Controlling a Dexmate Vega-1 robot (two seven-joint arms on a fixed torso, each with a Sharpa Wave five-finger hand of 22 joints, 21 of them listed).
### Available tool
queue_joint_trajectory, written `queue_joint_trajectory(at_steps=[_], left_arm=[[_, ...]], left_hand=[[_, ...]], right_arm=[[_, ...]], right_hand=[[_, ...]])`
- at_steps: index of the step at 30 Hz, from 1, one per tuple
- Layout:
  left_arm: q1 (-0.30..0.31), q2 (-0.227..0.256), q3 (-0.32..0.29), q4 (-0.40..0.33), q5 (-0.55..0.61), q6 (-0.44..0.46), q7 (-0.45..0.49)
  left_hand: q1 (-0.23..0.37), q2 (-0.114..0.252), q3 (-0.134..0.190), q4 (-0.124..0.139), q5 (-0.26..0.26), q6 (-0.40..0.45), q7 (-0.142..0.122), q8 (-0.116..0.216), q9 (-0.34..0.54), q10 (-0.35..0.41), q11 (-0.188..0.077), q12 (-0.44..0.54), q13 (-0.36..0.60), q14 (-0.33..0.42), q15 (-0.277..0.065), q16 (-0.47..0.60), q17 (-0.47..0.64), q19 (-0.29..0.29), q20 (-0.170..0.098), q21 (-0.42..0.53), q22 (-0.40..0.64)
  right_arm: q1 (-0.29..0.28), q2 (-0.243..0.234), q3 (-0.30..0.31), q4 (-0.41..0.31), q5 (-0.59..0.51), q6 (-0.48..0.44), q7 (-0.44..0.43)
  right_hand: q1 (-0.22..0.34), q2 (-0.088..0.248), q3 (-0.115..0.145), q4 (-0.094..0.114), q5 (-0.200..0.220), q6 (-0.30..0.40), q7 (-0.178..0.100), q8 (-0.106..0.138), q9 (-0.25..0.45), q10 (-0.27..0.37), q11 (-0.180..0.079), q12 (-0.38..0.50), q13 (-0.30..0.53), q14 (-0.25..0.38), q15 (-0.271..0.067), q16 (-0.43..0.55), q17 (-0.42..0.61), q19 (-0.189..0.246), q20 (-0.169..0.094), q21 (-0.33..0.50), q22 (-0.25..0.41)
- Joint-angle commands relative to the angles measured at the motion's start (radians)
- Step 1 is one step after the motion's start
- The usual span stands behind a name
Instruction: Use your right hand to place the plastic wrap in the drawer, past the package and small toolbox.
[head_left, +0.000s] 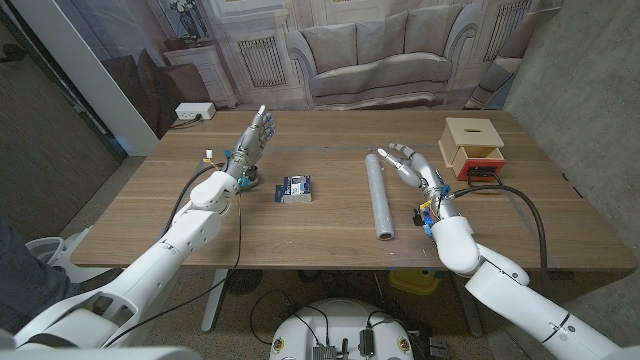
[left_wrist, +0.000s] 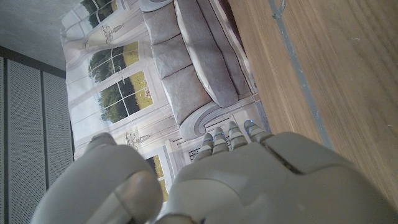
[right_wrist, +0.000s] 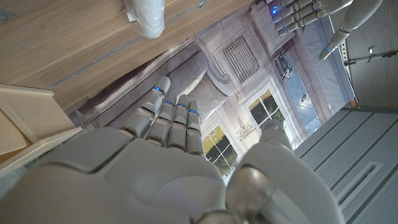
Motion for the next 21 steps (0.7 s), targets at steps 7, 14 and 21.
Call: queue_joint_trajectory(at_steps=[7, 14, 21], left_arm=[[-0.011, -0.009, 0.003, 0.032, -0.002, -0.013, -0.018], [-0.016, -0.013, 0.004, 0.043, -0.003, -0.017, -0.024], [-0.015, -0.015, 0.003, 0.047, -0.006, -0.019, -0.025]], left_hand=[[0.002, 0.005, -0.005, 0.003, 0.005, 0.006, 0.001, 0.006, 0.005, 0.001, -0.004, -0.002, 0.003, 0.0, 0.001, 0.003, 0.004, -0.005, 0.005, 0.003, 0.002], [0.003, 0.006, -0.007, 0.002, 0.005, 0.007, 0.001, 0.005, 0.005, 0.001, -0.004, -0.003, 0.003, 0.001, 0.001, 0.002, 0.004, -0.006, 0.007, 0.003, 0.003], [0.003, 0.007, -0.009, 0.002, 0.005, 0.007, -0.001, 0.004, 0.005, 0.001, -0.005, -0.004, 0.003, 0.0, 0.001, 0.002, 0.004, -0.007, 0.01, 0.003, 0.003]], right_arm=[[0.028, 0.019, -0.084, -0.066, -0.187, -0.245, -0.049], [0.042, 0.019, -0.11, -0.082, -0.221, -0.309, -0.037], [0.061, 0.017, -0.138, -0.098, -0.249, -0.381, -0.012]], right_hand=[[0.039, -0.011, 0.002, -0.027, -0.002, 0.048, -0.002, 0.009, 0.003, 0.052, -0.002, 0.011, 0.002, 0.066, -0.011, 0.01, 0.0, 0.066, -0.007, 0.005, 0.002], [0.065, -0.023, 0.003, -0.043, 0.003, 0.053, -0.003, 0.006, 0.003, 0.057, -0.002, 0.007, 0.002, 0.077, -0.014, 0.006, -0.001, 0.079, -0.005, 0.002, 0.001], [0.117, -0.046, 0.005, -0.065, 0.019, 0.071, -0.006, 0.004, 0.004, 0.08, -0.01, 0.005, 0.003, 0.115, -0.022, 0.005, -0.001, 0.115, -0.01, -0.001, 0.002]])
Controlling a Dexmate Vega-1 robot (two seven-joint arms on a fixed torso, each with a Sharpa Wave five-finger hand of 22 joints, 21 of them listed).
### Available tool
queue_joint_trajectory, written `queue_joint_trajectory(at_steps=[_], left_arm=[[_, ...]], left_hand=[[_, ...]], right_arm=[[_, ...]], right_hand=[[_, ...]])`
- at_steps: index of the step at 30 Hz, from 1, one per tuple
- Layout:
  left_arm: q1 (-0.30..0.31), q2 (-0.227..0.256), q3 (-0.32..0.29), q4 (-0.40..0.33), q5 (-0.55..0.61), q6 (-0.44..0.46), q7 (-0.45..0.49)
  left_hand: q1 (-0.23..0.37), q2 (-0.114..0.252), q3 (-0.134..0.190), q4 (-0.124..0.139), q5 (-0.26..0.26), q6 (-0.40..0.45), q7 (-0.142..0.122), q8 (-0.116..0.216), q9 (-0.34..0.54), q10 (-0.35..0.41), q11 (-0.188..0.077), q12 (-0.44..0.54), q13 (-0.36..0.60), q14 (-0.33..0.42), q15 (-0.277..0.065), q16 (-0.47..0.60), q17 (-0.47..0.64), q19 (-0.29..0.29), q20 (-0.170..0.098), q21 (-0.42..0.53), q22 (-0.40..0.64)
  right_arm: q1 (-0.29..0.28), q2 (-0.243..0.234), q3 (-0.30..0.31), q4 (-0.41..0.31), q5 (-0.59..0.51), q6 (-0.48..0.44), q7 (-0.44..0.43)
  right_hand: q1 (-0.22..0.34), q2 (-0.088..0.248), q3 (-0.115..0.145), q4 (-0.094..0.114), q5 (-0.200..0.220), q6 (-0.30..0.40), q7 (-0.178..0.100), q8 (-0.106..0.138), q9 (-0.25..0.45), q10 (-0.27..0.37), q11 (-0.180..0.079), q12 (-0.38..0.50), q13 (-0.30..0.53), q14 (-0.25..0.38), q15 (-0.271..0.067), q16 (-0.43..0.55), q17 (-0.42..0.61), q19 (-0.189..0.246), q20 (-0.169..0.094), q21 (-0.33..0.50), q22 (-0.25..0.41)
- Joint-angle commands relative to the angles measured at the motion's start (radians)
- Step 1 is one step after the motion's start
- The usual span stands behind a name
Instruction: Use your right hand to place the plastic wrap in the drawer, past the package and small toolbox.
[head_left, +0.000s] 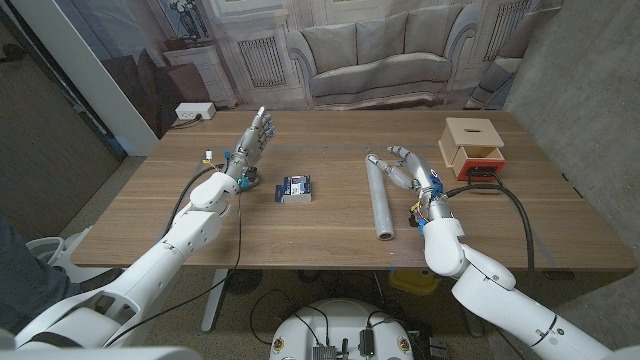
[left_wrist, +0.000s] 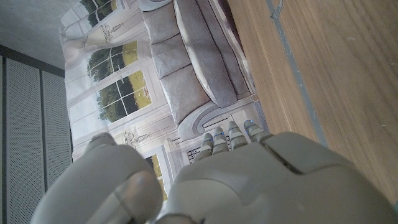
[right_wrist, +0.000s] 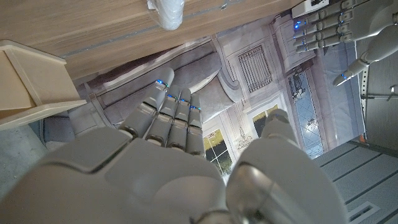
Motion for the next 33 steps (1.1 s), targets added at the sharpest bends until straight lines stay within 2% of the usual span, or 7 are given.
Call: queue_joint_trajectory(at_steps=[1, 18, 19, 23, 26, 28, 33], left_arm=[[-0.005, -0.005, 0.002, 0.014, -0.003, -0.005, -0.008], [0.011, -0.002, 0.0, -0.01, 0.0, -0.005, 0.008], [0.013, -0.001, 0.0, -0.014, 0.001, -0.005, 0.01], [0.021, 0.003, -0.001, -0.028, 0.003, -0.004, 0.018], [0.031, 0.007, -0.003, -0.04, 0.004, -0.003, 0.025], [0.038, 0.009, -0.005, -0.048, 0.004, -0.001, 0.03], [0.051, 0.017, -0.008, -0.063, 0.003, 0.006, 0.039]], left_hand=[[0.003, 0.007, -0.009, 0.002, 0.005, 0.007, -0.001, 0.004, 0.005, 0.002, -0.005, -0.004, 0.003, 0.0, 0.001, 0.002, 0.004, -0.006, 0.01, 0.003, 0.003], [0.004, 0.008, -0.012, 0.002, 0.004, 0.009, 0.0, 0.003, 0.005, 0.002, -0.005, -0.005, 0.003, 0.0, 0.0, 0.001, 0.004, -0.007, 0.01, 0.003, 0.003], [0.004, 0.009, -0.012, 0.002, 0.004, 0.009, 0.0, 0.004, 0.005, 0.002, -0.005, -0.005, 0.003, -0.001, 0.001, 0.001, 0.004, -0.007, 0.01, 0.003, 0.003], [0.004, 0.009, -0.013, 0.002, 0.004, 0.009, 0.0, 0.003, 0.005, 0.002, -0.005, -0.005, 0.003, 0.0, 0.0, 0.001, 0.004, -0.008, 0.01, 0.003, 0.003], [0.004, 0.009, -0.014, 0.002, 0.004, 0.009, 0.0, 0.003, 0.005, 0.002, -0.005, -0.006, 0.003, 0.0, 0.0, 0.001, 0.004, -0.008, 0.01, 0.003, 0.003], [0.004, 0.009, -0.014, 0.002, 0.004, 0.01, 0.001, 0.003, 0.005, 0.002, -0.005, -0.006, 0.003, 0.0, 0.001, 0.001, 0.004, -0.008, 0.01, 0.003, 0.003], [0.005, 0.01, -0.015, 0.002, 0.004, 0.01, 0.001, 0.003, 0.005, 0.002, -0.006, -0.006, 0.003, 0.0, 0.0, 0.001, 0.004, -0.008, 0.01, 0.003, 0.003]], right_arm=[[0.031, 0.003, -0.055, -0.033, -0.075, -0.146, 0.029], [0.078, -0.009, -0.125, -0.074, -0.137, -0.317, 0.097], [0.08, -0.01, -0.129, -0.076, -0.14, -0.324, 0.098], [0.092, -0.013, -0.148, -0.081, -0.158, -0.363, 0.111], [0.116, -0.012, -0.178, -0.083, -0.185, -0.416, 0.136], [0.134, -0.007, -0.206, -0.082, -0.213, -0.46, 0.151], [0.163, -0.001, -0.237, -0.084, -0.231, -0.519, 0.18]], right_hand=[[0.026, -0.007, 0.002, -0.01, 0.011, 0.018, 0.0, 0.003, 0.004, 0.018, -0.001, -0.003, 0.004, 0.024, -0.008, -0.003, -0.001, 0.029, -0.002, 0.0, 0.004], [0.056, -0.024, -0.002, -0.008, 0.026, 0.05, 0.001, 0.004, 0.005, 0.054, -0.004, -0.003, 0.004, 0.073, -0.021, -0.001, 0.002, 0.066, -0.009, -0.004, 0.006], [0.058, -0.025, -0.003, -0.008, 0.027, 0.051, 0.001, 0.002, 0.005, 0.055, -0.004, -0.004, 0.004, 0.081, -0.024, 0.0, 0.002, 0.067, -0.019, -0.006, 0.006], [0.062, -0.028, -0.005, -0.006, 0.031, 0.045, 0.002, -0.003, 0.005, 0.072, -0.001, -0.001, 0.004, 0.09, -0.022, 0.0, 0.003, 0.073, -0.025, -0.008, 0.006], [0.064, -0.03, -0.007, -0.004, 0.033, 0.045, -0.002, -0.005, 0.005, 0.085, -0.01, 0.002, 0.004, 0.101, -0.025, 0.001, 0.004, 0.08, -0.026, -0.009, 0.007], [0.064, -0.031, -0.009, -0.002, 0.034, 0.041, 0.006, -0.008, 0.005, 0.088, -0.007, 0.001, 0.004, 0.104, -0.026, 0.001, 0.004, 0.085, -0.027, -0.009, 0.007], [0.06, -0.036, -0.014, 0.001, 0.035, 0.045, 0.007, -0.009, 0.005, 0.094, -0.003, 0.001, 0.004, 0.113, -0.021, 0.002, 0.005, 0.095, -0.027, -0.008, 0.007]])
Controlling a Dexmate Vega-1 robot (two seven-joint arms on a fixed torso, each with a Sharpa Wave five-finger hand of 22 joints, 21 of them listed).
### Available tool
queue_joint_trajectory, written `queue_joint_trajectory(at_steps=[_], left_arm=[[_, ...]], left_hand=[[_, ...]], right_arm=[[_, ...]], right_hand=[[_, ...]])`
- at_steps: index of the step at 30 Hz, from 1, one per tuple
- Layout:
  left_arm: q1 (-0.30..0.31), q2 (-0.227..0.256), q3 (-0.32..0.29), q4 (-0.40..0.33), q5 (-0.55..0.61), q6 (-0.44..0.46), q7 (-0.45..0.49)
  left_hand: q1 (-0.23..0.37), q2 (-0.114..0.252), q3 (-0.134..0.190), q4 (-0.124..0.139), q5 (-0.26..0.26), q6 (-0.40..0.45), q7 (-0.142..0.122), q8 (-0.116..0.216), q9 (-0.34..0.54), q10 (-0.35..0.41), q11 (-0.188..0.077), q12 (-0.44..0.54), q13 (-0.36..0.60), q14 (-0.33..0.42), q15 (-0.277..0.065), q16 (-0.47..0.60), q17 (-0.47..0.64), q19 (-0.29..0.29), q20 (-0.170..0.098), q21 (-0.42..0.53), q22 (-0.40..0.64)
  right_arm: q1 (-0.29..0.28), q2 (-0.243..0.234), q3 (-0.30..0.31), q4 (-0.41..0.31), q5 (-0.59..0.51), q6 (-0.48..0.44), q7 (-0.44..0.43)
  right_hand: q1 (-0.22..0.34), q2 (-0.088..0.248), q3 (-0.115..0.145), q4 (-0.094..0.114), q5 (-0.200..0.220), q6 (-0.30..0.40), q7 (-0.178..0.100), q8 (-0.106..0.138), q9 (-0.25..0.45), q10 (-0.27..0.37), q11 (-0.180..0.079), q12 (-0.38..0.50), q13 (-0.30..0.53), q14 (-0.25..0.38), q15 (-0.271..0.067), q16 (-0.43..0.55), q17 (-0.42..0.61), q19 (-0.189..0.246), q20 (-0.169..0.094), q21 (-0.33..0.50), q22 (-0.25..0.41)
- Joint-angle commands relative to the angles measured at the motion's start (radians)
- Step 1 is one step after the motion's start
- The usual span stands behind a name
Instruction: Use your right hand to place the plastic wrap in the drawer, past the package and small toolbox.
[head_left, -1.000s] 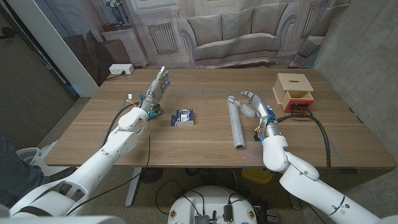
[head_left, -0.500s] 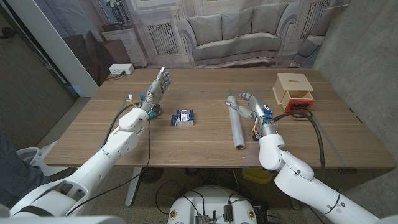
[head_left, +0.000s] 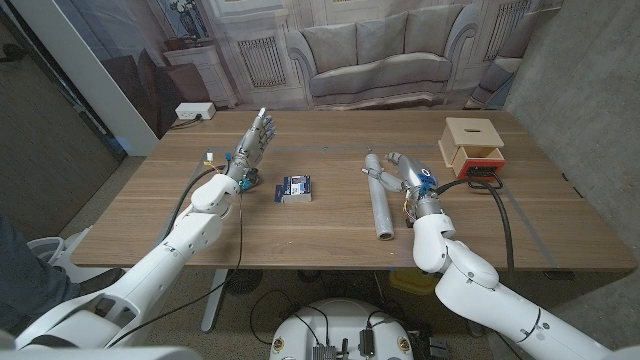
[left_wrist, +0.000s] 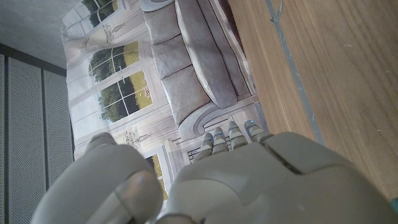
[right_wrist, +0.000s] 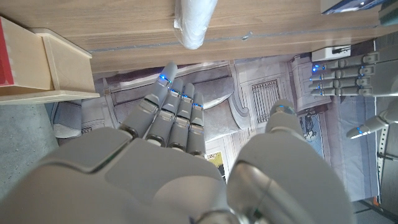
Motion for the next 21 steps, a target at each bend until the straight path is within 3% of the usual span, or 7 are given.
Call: queue_joint_trajectory(at_steps=[1, 8, 11, 14, 21], left_arm=[[0.033, 0.015, -0.009, -0.039, 0.002, 0.008, 0.025], [0.049, 0.021, -0.016, -0.057, 0.0, 0.008, 0.036], [0.053, 0.018, -0.019, -0.057, -0.005, 0.0, 0.034], [0.056, 0.019, -0.02, -0.058, -0.004, -0.003, 0.034], [0.061, 0.023, -0.023, -0.064, -0.004, -0.006, 0.035]], left_hand=[[0.001, 0.006, -0.007, 0.002, 0.004, 0.004, -0.005, 0.003, 0.005, -0.003, 0.0, -0.002, 0.003, 0.0, 0.0, 0.001, 0.004, -0.001, 0.003, 0.003, 0.003], [0.001, 0.007, -0.009, 0.002, 0.004, 0.006, -0.005, 0.003, 0.005, -0.002, -0.001, -0.002, 0.003, 0.001, 0.0, 0.001, 0.004, -0.001, 0.003, 0.003, 0.004], [0.001, 0.007, -0.009, 0.002, 0.004, 0.005, -0.006, 0.002, 0.005, -0.002, 0.002, -0.002, 0.003, 0.001, 0.0, 0.001, 0.004, -0.001, 0.004, 0.003, 0.004], [0.001, 0.007, -0.01, 0.002, 0.004, 0.006, -0.007, 0.002, 0.005, -0.001, -0.002, -0.002, 0.003, 0.002, -0.001, 0.001, 0.004, -0.002, 0.005, 0.003, 0.004], [0.0, 0.007, -0.012, 0.003, 0.004, 0.006, -0.008, 0.002, 0.005, -0.001, -0.003, -0.002, 0.003, 0.003, -0.002, 0.001, 0.004, -0.002, 0.007, 0.003, 0.004]], right_arm=[[0.072, 0.006, -0.09, -0.012, -0.07, -0.163, 0.072], [0.104, 0.002, -0.131, -0.009, -0.091, -0.203, 0.096], [0.115, 0.001, -0.142, -0.005, -0.093, -0.208, 0.102], [0.132, 0.004, -0.164, 0.002, -0.109, -0.232, 0.111], [0.17, 0.023, -0.209, 0.018, -0.14, -0.311, 0.133]], right_hand=[[0.003, -0.004, -0.007, 0.003, 0.005, 0.003, 0.004, 0.001, 0.005, 0.013, 0.002, 0.001, 0.0, 0.013, 0.004, 0.002, 0.002, 0.016, -0.024, 0.002, 0.005], [-0.003, -0.009, -0.016, 0.01, 0.008, 0.016, 0.007, 0.001, 0.006, 0.035, 0.004, 0.003, 0.0, 0.037, 0.003, 0.005, 0.003, 0.037, -0.024, 0.002, 0.005], [-0.006, -0.006, -0.028, 0.021, 0.014, 0.075, -0.011, 0.014, 0.007, 0.096, -0.012, 0.013, 0.001, 0.102, -0.028, 0.016, 0.005, 0.085, -0.034, 0.005, 0.007], [-0.007, -0.007, -0.034, 0.024, 0.016, 0.107, -0.02, 0.02, 0.008, 0.127, -0.019, 0.018, 0.002, 0.13, -0.029, 0.019, 0.005, 0.106, -0.038, 0.006, 0.008], [-0.012, -0.011, -0.043, 0.028, 0.016, 0.114, -0.017, 0.017, 0.008, 0.139, -0.016, 0.016, 0.001, 0.158, -0.03, 0.023, 0.005, 0.137, -0.036, 0.012, 0.008]])
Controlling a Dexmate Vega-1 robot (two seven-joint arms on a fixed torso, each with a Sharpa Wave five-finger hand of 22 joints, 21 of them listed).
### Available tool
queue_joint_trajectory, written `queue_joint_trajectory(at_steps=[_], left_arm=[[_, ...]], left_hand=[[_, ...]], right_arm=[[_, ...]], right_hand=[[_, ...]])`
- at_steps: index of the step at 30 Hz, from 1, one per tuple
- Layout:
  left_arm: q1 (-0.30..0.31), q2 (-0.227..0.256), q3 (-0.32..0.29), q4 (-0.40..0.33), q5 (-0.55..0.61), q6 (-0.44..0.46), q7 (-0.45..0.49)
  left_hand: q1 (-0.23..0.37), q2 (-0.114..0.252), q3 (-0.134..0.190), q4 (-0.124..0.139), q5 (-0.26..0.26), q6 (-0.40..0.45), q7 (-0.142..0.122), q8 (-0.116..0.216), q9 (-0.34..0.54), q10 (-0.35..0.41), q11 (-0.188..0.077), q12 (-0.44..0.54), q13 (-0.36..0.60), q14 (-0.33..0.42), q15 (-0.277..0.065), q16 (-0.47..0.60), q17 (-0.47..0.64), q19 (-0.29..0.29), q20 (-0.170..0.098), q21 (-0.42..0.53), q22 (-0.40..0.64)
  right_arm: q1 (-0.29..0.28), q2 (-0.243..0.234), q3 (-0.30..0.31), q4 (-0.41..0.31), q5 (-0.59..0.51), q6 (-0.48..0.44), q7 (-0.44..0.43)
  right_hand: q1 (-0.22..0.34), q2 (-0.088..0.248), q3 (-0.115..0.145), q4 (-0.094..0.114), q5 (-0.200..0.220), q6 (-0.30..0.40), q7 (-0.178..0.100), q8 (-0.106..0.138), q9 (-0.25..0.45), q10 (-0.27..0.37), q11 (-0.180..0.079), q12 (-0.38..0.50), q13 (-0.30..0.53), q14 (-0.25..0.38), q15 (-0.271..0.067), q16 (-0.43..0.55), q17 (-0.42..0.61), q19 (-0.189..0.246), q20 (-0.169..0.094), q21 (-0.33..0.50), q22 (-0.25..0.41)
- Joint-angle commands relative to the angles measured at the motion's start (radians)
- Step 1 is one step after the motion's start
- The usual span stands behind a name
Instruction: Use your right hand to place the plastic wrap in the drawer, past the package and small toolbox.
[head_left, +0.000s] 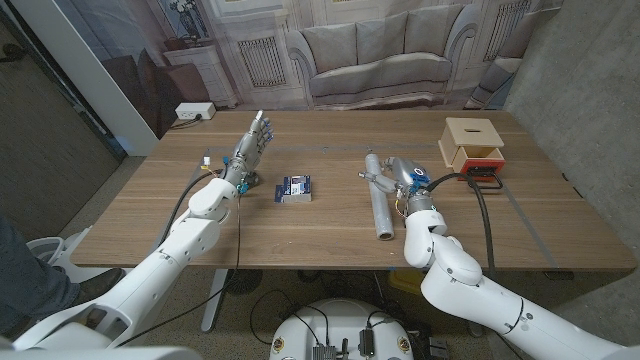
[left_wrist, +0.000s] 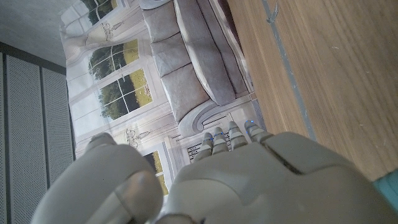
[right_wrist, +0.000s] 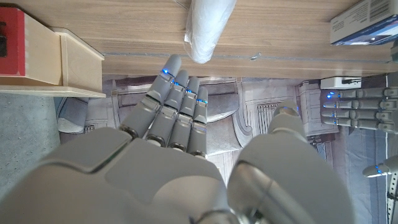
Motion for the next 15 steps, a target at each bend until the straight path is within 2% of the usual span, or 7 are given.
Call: queue_joint_trajectory(at_steps=[1, 9, 15], left_arm=[[0.014, 0.006, -0.007, -0.013, -0.003, -0.01, 0.004], [0.015, 0.001, -0.01, -0.009, -0.012, -0.017, -0.004], [0.017, 0.003, -0.009, -0.011, -0.01, -0.011, 0.0]], left_hand=[[0.0, 0.008, -0.004, 0.003, 0.004, 0.001, -0.003, 0.002, 0.005, -0.001, -0.003, -0.003, 0.003, 0.003, -0.002, 0.001, 0.004, -0.002, 0.007, 0.003, 0.004], [-0.002, 0.008, -0.007, 0.004, 0.003, 0.002, -0.002, 0.002, 0.005, 0.001, -0.002, -0.002, 0.003, 0.003, -0.002, 0.001, 0.004, -0.003, 0.008, 0.003, 0.004], [-0.005, 0.009, -0.01, 0.006, 0.003, 0.002, -0.002, 0.001, 0.005, 0.002, 0.0, -0.003, 0.003, 0.004, -0.004, 0.001, 0.005, -0.004, 0.008, 0.003, 0.004]], right_arm=[[0.065, 0.019, -0.078, 0.022, -0.049, -0.113, 0.041], [0.112, 0.039, -0.124, 0.045, -0.06, -0.188, 0.059], [0.135, 0.047, -0.144, 0.059, -0.042, -0.208, 0.058]], right_hand=[[-0.005, -0.004, -0.01, 0.003, 0.005, 0.008, 0.004, 0.006, 0.003, 0.008, -0.002, 0.002, 0.001, 0.026, 0.001, 0.007, 0.005, 0.022, -0.013, 0.006, 0.003], [-0.012, -0.009, -0.018, 0.006, 0.005, 0.013, 0.01, 0.004, 0.003, 0.013, 0.004, -0.001, 0.001, 0.03, 0.001, 0.003, 0.004, 0.029, -0.011, 0.004, 0.003], [-0.016, -0.009, -0.023, 0.009, 0.005, 0.025, 0.011, 0.005, 0.003, 0.024, 0.0, 0.0, 0.001, 0.041, 0.003, 0.003, 0.004, 0.042, -0.01, 0.005, 0.003]])
